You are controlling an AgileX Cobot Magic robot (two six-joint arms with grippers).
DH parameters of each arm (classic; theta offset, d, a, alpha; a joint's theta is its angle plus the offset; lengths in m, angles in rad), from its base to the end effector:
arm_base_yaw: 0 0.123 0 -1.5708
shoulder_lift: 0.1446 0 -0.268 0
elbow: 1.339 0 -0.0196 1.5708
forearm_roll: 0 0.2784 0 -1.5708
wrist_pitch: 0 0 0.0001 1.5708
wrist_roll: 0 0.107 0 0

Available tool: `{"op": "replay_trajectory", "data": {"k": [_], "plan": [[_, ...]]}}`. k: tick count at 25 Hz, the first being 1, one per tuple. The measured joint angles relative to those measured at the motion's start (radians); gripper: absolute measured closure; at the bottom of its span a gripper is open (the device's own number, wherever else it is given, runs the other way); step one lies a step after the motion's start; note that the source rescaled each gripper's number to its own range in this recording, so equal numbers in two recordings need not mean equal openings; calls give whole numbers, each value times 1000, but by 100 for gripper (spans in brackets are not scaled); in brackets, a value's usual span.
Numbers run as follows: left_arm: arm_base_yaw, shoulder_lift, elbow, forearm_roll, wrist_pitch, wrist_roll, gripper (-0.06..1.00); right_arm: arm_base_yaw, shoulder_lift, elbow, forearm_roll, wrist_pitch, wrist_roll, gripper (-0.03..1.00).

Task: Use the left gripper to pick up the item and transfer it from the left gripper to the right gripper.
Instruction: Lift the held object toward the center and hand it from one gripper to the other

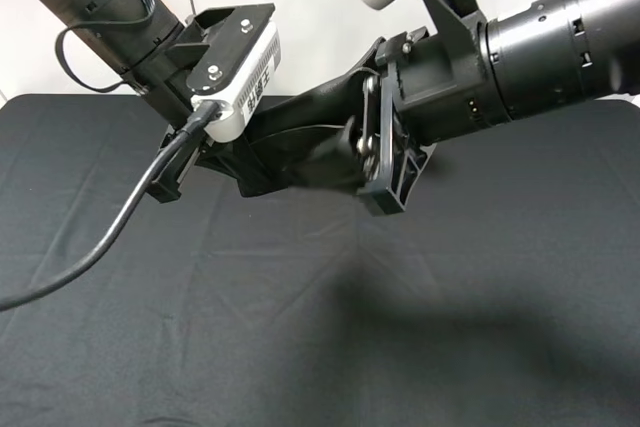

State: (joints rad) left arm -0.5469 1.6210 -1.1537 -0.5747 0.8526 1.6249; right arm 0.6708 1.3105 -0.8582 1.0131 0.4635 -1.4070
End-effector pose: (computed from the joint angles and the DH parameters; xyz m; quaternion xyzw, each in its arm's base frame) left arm 0.2829 -0.2236 0.2119 0.7674 0.5715 -0.1247 0.2626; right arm 0.2226 0.2285 0.2503 -0.5371 0.6941 0.2213 0.4252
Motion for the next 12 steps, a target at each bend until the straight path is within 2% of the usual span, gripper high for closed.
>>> {"op": "replay_trajectory", "data": {"k": [1, 2, 12], "plan": [[0, 0, 0, -1, -5, 5, 94, 0, 0, 0, -2, 6, -3, 82], [0, 0, -1, 2, -11, 21, 94, 0, 0, 0, -3, 25, -8, 94], [0, 0, -1, 2, -32, 25, 94, 0, 0, 0, -14, 22, -18, 94]]}}
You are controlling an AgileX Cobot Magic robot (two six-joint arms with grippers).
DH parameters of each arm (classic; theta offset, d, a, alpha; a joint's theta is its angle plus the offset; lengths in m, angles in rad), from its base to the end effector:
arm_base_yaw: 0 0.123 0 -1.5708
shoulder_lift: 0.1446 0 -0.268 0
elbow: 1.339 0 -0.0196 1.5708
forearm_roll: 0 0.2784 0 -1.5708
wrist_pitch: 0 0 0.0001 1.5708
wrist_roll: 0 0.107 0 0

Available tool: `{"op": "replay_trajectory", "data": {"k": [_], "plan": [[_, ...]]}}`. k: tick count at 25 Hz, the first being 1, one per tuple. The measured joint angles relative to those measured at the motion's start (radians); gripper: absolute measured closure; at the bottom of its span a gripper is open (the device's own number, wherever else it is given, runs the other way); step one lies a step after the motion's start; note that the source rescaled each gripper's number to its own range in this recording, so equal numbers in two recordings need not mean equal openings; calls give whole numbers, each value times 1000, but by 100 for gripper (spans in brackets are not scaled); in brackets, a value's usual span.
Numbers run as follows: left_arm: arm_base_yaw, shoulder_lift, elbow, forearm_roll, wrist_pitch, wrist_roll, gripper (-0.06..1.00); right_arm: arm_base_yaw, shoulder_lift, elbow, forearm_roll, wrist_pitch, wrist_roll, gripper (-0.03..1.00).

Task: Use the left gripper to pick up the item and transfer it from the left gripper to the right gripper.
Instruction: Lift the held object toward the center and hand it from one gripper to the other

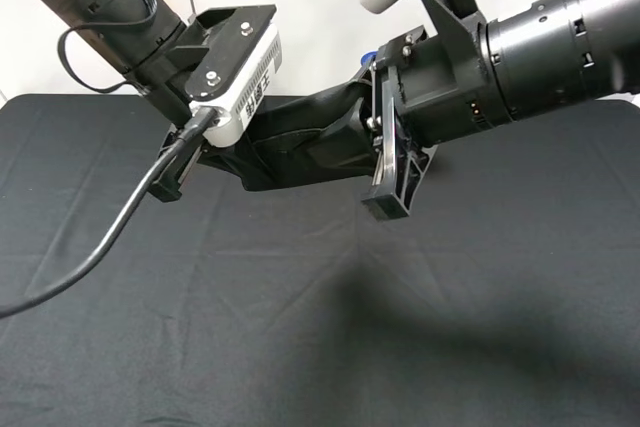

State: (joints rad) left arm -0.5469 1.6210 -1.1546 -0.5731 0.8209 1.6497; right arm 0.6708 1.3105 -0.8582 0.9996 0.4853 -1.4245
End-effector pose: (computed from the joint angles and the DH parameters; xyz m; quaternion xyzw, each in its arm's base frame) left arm 0.2863 -0.2241 0.2129 0.7707 0.5637 -0.1108 0.2757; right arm 0.2205 0.2286 0.2491 -0.5527 0.6858 0.2196 0.4196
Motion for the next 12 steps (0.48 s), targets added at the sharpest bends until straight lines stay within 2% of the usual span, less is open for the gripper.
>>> {"op": "replay_trajectory", "data": {"k": [1, 3, 4, 6, 8, 10, 12], "plan": [[0, 0, 0, 0, -8, -6, 94, 0, 0, 0, -2, -4, 0, 94], [-3, 0, 1, -4, -47, -48, 82, 0, 0, 0, -3, -15, 0, 95], [-3, 0, 1, -13, -86, -88, 68, 0, 0, 0, -3, -22, 1, 96], [-3, 0, 1, -18, -147, -161, 32, 0, 0, 0, -3, -29, 1, 96], [-3, 0, 1, -19, -183, -215, 10, 0, 0, 0, -3, -29, 1, 96], [-3, 0, 1, -23, -193, -246, 1, 0, 0, 0, -3, -31, 1, 96], [-3, 0, 1, -23, -197, -258, -3, 0, 0, 0, -3, -31, 1, 96]]}}
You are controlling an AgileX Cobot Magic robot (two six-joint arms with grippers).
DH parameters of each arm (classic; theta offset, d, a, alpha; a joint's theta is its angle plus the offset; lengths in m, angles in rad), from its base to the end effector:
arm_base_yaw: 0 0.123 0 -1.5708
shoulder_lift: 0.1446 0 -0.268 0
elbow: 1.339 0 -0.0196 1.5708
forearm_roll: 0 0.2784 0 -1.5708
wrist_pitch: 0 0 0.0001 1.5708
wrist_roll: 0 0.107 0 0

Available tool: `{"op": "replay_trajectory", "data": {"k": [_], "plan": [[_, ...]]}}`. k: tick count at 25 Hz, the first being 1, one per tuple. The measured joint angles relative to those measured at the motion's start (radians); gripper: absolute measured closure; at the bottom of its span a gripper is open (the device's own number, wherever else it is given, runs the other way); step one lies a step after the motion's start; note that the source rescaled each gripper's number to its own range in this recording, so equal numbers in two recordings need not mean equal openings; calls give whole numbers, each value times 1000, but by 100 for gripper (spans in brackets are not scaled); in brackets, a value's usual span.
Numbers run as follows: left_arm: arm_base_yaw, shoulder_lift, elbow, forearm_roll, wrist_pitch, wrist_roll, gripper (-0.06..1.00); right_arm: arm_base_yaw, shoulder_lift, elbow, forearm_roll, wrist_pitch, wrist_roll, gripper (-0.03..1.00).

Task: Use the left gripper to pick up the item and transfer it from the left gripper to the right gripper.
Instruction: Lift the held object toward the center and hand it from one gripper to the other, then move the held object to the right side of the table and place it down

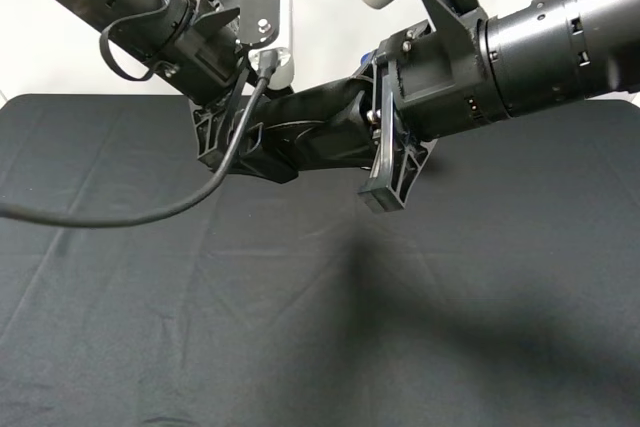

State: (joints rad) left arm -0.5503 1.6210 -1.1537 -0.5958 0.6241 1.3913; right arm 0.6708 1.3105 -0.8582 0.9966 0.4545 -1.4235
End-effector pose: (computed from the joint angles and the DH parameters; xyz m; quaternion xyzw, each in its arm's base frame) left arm 0.3047 -0.2282 0.2205 0.6555 0.6674 -0.1020 0.3383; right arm 0.2235 0.2278 0.2499 -0.5464 0.6879 0.2096 0.4293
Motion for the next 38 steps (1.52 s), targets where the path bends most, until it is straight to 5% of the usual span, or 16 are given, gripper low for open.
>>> {"op": "replay_trajectory", "data": {"k": [13, 18, 25, 33, 38], "plan": [[0, -76, 0, -7, 71, -8, -5, 0, 0, 0, 0, 6, 1, 96], [0, -205, 0, 60, 77, -43, -5, 0, 0, 0, 0, 7, 3, 96], [0, -407, 0, 248, 150, -409, -5, 0, 0, 0, 0, 7, 7, 96], [0, -575, 0, 395, 435, -878, -5, 0, 0, 0, 0, 22, 57, 96], [0, -657, 41, 429, 542, -996, -5, 0, 0, 0, 0, 22, 68, 96]]}}
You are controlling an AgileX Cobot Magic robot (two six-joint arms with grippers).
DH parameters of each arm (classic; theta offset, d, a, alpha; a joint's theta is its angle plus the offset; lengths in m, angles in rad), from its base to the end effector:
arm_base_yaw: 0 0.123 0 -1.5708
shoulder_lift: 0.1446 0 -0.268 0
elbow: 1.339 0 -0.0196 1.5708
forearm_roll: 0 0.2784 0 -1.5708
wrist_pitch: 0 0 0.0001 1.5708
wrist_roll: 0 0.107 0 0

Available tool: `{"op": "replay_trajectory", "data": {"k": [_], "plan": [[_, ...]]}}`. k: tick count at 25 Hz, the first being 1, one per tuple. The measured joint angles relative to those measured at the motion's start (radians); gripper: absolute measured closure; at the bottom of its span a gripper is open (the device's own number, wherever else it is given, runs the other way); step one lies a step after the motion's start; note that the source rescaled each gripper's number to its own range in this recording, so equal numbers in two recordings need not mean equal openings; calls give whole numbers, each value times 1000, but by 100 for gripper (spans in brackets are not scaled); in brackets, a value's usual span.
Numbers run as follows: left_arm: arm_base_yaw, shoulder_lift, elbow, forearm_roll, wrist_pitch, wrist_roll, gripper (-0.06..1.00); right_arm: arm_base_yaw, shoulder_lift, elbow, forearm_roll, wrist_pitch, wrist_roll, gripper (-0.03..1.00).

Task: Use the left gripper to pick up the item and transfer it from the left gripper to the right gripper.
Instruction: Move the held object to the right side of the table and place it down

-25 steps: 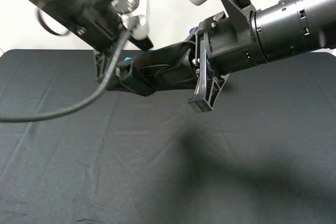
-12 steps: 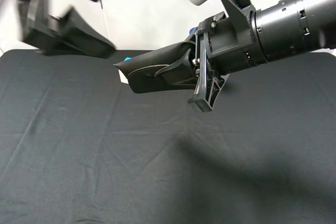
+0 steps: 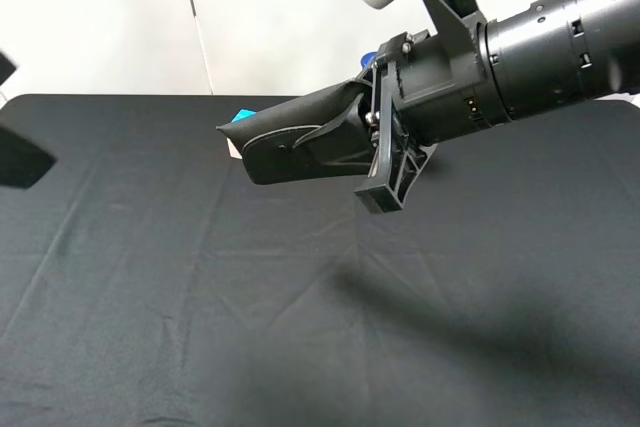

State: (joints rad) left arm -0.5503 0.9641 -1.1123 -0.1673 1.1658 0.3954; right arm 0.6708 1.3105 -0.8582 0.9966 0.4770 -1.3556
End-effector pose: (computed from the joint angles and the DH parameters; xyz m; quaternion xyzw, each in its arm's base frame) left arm 0.1706 -0.1239 0.3624 0.4245 0.8453 -0.1073 0.3063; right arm 0.2213 0.2284 0.2492 -0.5279 0.7046 0.2305 0.4145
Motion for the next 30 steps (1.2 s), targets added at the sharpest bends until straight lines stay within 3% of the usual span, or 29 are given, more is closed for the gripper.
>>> {"op": "replay_trajectory", "data": {"k": [8, 16, 23, 30], "plan": [[0, -243, 263, 24, -2, -152, -5, 0, 0, 0, 0, 2, 37, 96], [0, -599, 508, 167, -51, -407, -5, 0, 0, 0, 0, 2, 61, 96], [0, -868, 584, 255, -67, -520, -5, 0, 0, 0, 0, 3, 78, 97], [0, -966, 616, 270, -96, -536, -5, 0, 0, 0, 0, -1, 78, 97]]}}
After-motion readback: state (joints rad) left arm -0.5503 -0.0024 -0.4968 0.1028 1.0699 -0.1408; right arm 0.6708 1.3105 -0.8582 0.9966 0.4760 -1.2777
